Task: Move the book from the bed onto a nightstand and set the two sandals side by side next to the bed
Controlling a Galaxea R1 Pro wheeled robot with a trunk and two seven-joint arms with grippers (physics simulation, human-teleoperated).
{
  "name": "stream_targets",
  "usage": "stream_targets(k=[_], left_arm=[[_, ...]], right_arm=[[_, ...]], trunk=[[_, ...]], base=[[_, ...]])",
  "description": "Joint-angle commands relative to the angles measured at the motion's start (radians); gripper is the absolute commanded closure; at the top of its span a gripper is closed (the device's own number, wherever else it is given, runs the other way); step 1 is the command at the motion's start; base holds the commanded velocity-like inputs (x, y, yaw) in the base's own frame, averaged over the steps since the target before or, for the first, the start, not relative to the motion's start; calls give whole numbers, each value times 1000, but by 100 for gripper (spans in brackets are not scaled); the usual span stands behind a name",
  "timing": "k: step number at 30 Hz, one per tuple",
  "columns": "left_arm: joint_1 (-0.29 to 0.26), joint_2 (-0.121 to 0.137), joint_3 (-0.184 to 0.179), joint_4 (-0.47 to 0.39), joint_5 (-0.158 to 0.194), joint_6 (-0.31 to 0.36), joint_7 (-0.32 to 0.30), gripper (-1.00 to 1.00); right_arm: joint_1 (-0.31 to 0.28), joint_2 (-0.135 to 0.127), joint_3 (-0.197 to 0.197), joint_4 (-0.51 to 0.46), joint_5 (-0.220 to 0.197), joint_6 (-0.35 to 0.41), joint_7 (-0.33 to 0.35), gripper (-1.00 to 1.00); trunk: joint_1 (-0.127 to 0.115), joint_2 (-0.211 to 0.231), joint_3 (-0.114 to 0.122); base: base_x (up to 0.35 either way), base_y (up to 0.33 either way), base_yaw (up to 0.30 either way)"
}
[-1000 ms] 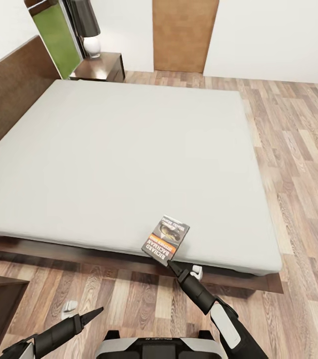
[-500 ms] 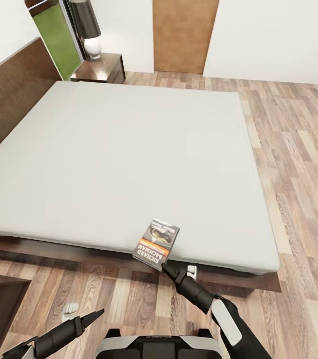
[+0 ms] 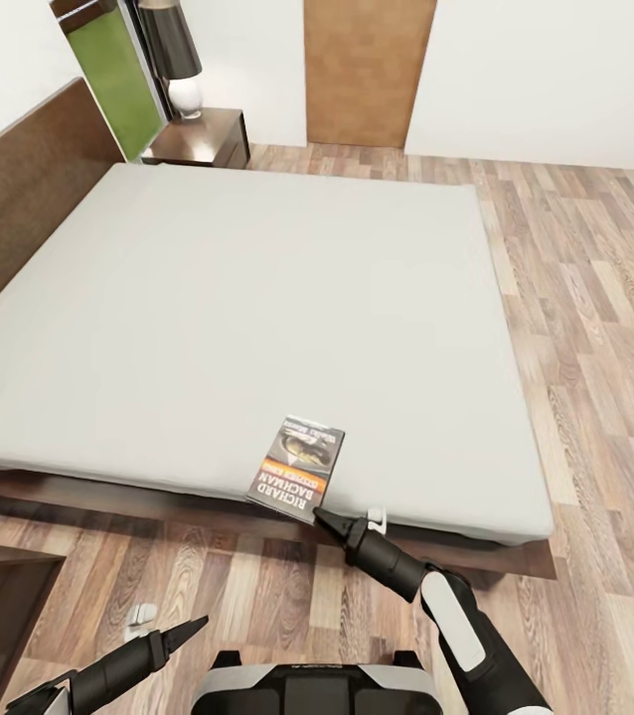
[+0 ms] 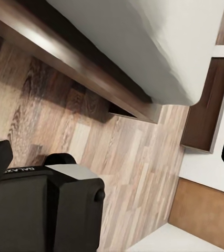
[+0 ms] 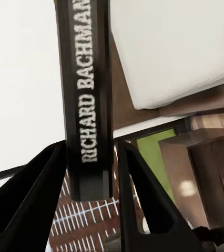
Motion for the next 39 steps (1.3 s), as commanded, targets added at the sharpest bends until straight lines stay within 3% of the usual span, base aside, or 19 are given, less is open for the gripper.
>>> stream_targets(k=[1, 9, 17, 39], left_arm=[[0, 0, 0, 0, 5, 11, -4, -100], [0, 0, -1, 0, 5, 11, -5, -100], [0, 0, -1, 0, 5, 11, -5, -100], [0, 0, 1, 1, 5, 12, -5, -100]], right_arm=[[0, 0, 4, -1, -5, 6, -1, 100], [0, 0, 82, -2, -5, -3, -4, 100], [0, 0, 85, -1, -5, -6, -5, 100], [0, 0, 87, -2, 9, -6, -5, 100]], trunk=[[-4, 6, 3], [-34, 62, 28], [-65, 118, 53], [-65, 118, 53]], base=[[0, 0, 0], [0, 0, 0], [0, 0, 0], [0, 0, 3]])
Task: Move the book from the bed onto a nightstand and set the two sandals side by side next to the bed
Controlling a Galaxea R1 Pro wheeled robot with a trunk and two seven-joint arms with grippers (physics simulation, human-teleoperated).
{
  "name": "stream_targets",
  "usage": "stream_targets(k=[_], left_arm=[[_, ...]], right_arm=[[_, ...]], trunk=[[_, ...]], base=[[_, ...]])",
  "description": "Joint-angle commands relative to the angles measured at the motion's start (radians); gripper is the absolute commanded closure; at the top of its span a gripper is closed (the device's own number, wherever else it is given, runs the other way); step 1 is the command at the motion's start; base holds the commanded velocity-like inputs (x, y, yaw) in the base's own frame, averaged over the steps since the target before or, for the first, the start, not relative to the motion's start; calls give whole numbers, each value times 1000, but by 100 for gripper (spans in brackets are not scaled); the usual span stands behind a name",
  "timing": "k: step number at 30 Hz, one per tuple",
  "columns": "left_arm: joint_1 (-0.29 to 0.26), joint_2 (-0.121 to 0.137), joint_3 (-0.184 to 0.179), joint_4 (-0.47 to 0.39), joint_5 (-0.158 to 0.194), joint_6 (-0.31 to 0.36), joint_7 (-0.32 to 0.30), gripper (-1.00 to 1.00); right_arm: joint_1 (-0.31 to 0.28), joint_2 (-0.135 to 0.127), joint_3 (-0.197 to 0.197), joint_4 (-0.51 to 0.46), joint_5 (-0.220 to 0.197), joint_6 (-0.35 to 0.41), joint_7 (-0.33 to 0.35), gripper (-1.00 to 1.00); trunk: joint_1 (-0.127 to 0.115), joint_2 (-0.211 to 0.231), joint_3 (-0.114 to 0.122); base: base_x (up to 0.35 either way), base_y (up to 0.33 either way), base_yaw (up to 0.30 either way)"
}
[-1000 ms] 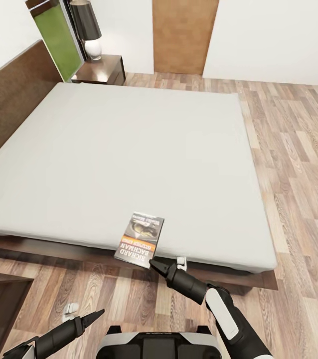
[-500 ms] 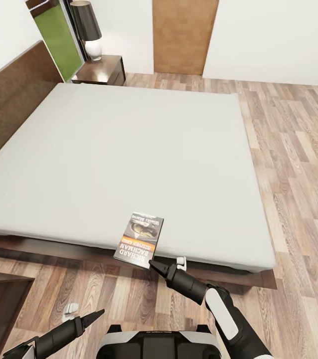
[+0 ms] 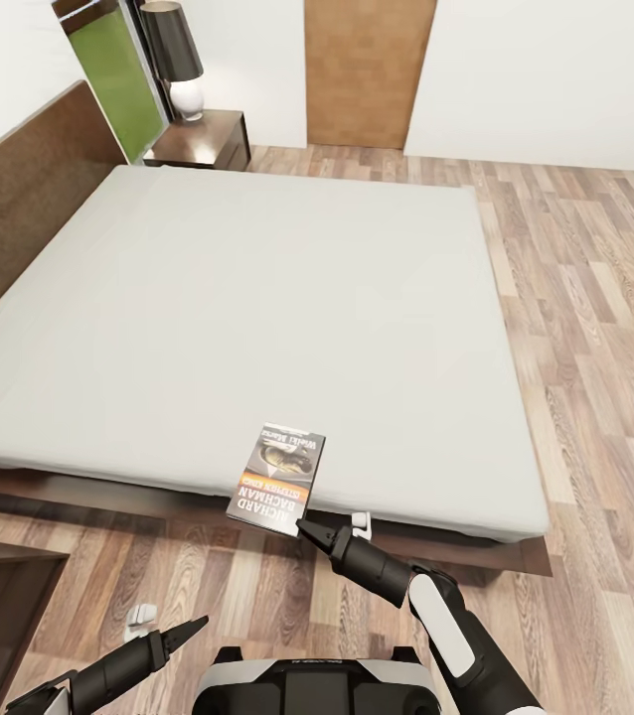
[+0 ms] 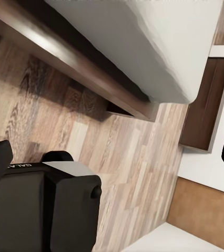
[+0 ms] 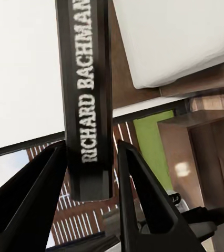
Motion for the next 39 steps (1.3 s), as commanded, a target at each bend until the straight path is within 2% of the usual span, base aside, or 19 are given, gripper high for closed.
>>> stream_targets(k=[1, 39], left_arm=[[0, 0, -1, 0, 5, 10, -4, -100], [0, 0, -1, 0, 5, 11, -5, -100]], right_arm=[[0, 0, 0, 0, -5, 6, -1, 100], [0, 0, 0, 3, -5, 6, -2, 100]], trunk=[[0, -1, -1], [0, -1, -2]], base=[[0, 0, 157], [0, 0, 286]])
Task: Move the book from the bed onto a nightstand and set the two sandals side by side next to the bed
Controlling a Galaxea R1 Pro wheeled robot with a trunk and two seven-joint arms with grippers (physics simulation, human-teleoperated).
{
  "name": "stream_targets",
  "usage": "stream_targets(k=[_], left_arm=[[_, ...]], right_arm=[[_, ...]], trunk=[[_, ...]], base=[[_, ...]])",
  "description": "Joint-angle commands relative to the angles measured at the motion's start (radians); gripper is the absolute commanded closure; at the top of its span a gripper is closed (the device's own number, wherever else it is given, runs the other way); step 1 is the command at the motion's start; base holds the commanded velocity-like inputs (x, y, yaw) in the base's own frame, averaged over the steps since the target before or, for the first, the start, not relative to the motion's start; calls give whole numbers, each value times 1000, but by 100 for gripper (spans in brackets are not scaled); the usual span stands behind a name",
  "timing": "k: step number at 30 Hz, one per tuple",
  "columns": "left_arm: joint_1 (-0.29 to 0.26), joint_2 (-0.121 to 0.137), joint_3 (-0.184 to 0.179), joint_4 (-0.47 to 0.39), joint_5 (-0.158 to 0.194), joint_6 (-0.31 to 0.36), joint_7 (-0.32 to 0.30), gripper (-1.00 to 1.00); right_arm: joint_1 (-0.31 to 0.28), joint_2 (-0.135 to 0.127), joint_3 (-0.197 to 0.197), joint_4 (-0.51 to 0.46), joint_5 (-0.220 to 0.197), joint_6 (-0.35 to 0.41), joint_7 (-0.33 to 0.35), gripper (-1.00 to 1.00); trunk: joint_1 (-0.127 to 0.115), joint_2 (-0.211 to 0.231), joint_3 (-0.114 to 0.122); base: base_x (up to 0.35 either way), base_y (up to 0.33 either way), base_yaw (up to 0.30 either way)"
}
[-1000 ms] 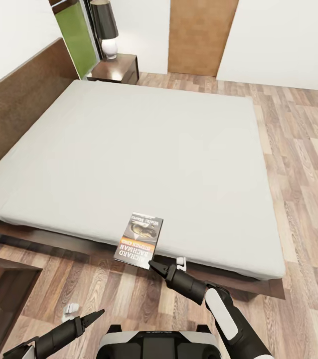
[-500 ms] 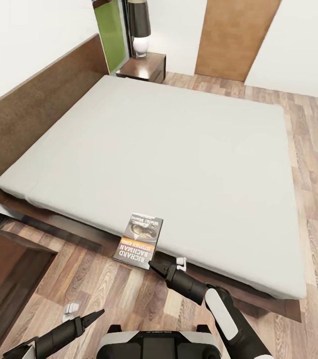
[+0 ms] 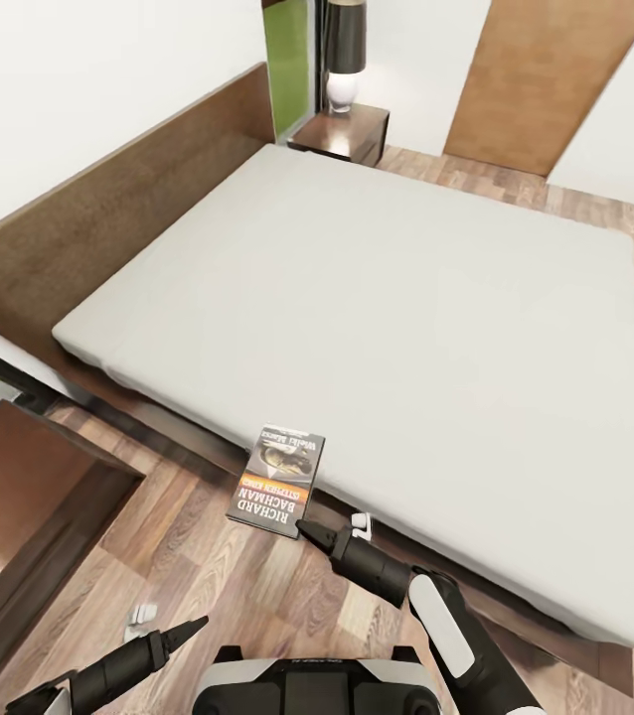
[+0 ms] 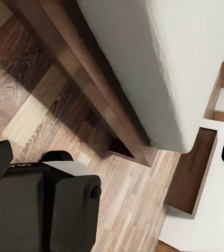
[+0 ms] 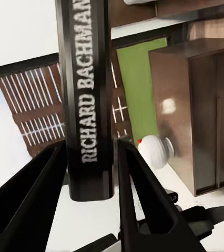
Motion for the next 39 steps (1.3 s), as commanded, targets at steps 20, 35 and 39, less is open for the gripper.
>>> stream_targets(k=[20, 35, 39], left_arm=[[0, 0, -1, 0, 5, 11, -2, -100], [0, 0, -1, 0, 5, 11, -2, -100], [0, 0, -1, 0, 5, 11, -2, -100]], right_arm=[[0, 2, 0, 5, -9, 8, -6, 100], [0, 2, 1, 6, -9, 8, -6, 100], [0, 2, 1, 6, -9, 7, -6, 100]], trunk=[[0, -1, -9], [0, -1, -16], [0, -1, -18]], base=[[0, 0, 288], [0, 0, 282], [0, 0, 282]])
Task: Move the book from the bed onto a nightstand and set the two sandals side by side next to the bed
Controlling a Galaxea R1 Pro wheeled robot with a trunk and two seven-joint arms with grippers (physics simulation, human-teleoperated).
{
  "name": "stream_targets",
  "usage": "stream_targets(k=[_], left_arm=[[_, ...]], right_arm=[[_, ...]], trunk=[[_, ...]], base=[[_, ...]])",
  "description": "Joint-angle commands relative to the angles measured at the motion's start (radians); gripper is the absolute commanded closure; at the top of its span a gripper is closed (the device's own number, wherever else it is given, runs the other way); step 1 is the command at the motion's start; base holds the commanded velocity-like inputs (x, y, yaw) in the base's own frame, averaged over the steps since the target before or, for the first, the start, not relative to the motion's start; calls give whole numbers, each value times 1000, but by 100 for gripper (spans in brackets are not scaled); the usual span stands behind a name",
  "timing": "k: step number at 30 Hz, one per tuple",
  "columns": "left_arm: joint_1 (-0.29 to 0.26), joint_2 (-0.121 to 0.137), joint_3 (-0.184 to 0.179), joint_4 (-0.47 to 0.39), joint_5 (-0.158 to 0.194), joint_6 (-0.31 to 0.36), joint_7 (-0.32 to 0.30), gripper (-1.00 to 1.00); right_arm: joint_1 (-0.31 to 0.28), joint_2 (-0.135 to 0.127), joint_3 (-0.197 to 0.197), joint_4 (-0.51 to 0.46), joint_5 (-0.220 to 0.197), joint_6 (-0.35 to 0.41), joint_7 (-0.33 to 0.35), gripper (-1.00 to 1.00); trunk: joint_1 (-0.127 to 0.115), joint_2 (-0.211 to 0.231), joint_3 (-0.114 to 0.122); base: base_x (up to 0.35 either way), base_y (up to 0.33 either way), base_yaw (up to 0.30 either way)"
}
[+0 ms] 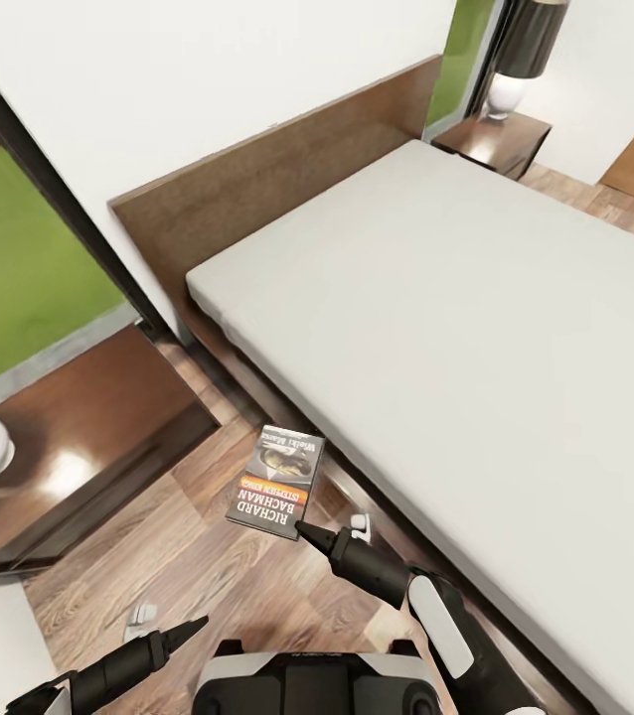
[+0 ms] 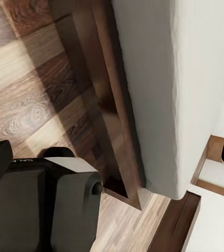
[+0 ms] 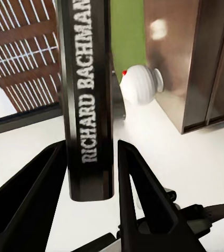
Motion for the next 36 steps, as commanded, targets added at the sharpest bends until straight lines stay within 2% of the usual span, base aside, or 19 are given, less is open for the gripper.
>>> stream_targets(k=[1, 36], left_arm=[[0, 0, -1, 0, 5, 11, -4, -100], [0, 0, -1, 1, 5, 11, -4, -100]], right_arm=[[0, 0, 0, -1, -10, 9, -1, 100], [0, 1, 0, 1, -10, 9, -1, 100]], trunk=[[0, -1, -1], [0, -1, -20]], base=[[0, 0, 282], [0, 0, 279]])
